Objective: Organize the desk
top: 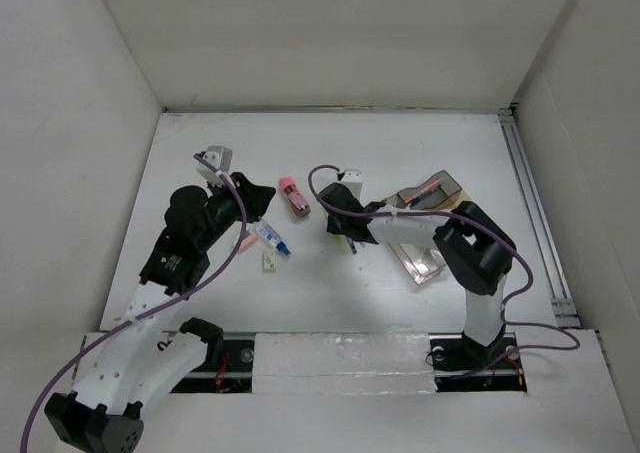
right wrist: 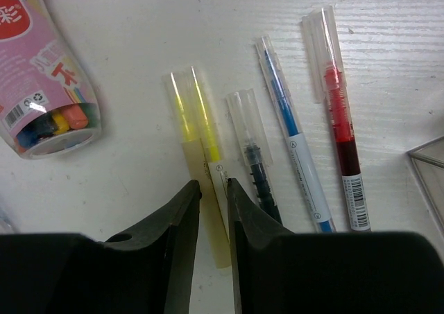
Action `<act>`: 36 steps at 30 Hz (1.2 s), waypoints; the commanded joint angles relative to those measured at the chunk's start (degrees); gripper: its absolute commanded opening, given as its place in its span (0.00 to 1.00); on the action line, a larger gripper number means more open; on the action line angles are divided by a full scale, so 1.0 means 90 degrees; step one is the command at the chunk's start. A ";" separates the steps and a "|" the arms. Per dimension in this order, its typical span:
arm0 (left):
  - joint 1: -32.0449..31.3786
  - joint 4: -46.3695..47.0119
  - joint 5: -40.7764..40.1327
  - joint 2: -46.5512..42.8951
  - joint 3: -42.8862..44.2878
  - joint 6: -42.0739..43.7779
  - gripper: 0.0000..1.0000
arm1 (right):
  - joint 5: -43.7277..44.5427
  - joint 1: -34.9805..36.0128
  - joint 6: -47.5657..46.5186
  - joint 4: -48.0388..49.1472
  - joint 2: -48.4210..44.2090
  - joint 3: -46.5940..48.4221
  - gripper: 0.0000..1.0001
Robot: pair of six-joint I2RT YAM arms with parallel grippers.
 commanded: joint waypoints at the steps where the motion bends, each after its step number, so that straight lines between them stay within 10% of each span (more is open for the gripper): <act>1: 0.0035 0.0275 0.0118 -0.0049 0.0296 0.0008 0.15 | 0.0186 0.0056 0.0020 -0.0321 0.0280 0.0070 0.28; 36: 0.0035 0.0266 0.0157 -0.0244 0.0238 0.0018 0.15 | 0.0245 0.0183 -0.0107 -0.0360 -0.0022 0.0188 0.25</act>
